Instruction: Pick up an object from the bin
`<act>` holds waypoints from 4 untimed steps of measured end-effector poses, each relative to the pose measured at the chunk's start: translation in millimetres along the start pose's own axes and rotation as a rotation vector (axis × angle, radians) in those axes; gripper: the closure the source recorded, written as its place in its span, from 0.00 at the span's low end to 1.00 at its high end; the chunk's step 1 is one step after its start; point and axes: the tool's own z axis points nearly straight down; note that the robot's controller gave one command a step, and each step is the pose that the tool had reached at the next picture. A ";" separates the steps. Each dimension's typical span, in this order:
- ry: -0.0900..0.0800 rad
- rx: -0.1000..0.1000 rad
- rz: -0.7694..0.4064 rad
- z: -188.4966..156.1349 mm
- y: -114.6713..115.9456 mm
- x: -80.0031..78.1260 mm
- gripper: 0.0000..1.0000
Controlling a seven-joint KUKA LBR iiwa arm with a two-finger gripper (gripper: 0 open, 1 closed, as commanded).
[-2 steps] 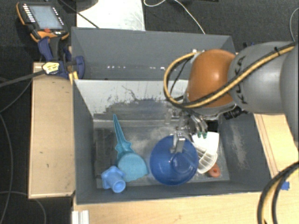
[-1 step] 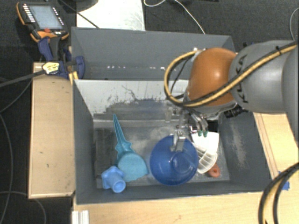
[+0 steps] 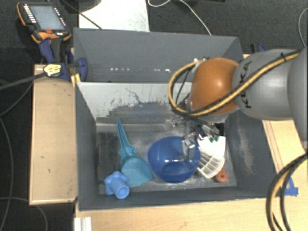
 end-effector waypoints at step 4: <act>0.000 -0.001 0.121 15.0 44.8 5.6 1.00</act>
Offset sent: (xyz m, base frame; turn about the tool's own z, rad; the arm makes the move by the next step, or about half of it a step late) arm -0.0227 0.0397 -0.0172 0.1172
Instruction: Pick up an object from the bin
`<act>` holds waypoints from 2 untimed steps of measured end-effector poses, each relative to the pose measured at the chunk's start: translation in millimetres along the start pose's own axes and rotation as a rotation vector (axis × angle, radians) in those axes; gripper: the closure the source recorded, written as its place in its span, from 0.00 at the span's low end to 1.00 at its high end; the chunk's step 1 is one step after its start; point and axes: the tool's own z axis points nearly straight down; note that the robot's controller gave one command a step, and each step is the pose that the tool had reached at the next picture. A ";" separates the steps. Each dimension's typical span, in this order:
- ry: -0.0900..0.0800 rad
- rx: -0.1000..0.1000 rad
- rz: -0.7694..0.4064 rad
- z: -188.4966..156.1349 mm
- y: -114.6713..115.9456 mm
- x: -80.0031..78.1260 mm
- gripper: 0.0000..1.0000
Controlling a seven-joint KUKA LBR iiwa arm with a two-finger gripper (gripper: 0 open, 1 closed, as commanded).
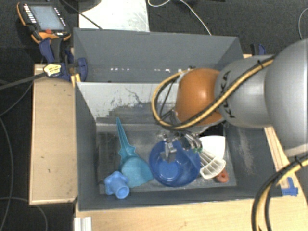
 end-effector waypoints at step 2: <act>-0.008 0.000 -0.022 -41.6 -6.7 -5.0 1.00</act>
Offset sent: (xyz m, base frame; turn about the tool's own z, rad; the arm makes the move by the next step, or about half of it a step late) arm 0.0080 -0.0087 -0.0051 -0.0177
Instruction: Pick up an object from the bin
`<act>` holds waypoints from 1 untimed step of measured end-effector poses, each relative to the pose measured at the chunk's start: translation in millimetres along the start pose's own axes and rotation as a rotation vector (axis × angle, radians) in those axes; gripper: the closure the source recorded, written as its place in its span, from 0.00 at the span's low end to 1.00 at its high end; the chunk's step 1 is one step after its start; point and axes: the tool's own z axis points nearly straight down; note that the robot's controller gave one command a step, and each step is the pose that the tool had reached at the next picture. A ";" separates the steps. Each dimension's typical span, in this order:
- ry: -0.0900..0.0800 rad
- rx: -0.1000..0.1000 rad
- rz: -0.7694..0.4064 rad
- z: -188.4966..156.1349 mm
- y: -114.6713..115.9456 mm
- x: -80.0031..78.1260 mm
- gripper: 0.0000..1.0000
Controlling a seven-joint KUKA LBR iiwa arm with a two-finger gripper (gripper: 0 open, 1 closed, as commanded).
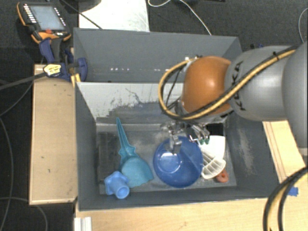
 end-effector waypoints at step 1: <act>0.011 -0.001 0.003 -57.3 2.0 1.2 1.00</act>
Offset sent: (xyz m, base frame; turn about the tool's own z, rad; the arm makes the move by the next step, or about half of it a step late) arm -0.0014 -0.0060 0.1279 0.0043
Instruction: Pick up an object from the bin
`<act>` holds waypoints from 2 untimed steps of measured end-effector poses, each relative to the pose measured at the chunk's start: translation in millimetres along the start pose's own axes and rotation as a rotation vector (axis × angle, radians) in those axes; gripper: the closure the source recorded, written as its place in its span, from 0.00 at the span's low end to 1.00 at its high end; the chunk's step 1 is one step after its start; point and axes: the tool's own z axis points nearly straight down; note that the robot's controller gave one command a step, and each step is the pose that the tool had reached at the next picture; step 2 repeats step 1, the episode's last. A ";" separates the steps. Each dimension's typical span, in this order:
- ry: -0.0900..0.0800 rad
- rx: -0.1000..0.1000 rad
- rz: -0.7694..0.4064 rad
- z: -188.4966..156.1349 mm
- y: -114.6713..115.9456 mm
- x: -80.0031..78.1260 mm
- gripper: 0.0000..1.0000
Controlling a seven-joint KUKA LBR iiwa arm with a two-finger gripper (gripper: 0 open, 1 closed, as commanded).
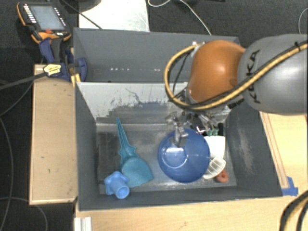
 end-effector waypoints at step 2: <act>-0.021 0.003 0.005 -74.9 -8.1 -0.6 1.00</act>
Offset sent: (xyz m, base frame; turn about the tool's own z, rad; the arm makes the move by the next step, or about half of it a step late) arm 0.0042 0.0169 0.1252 -0.0229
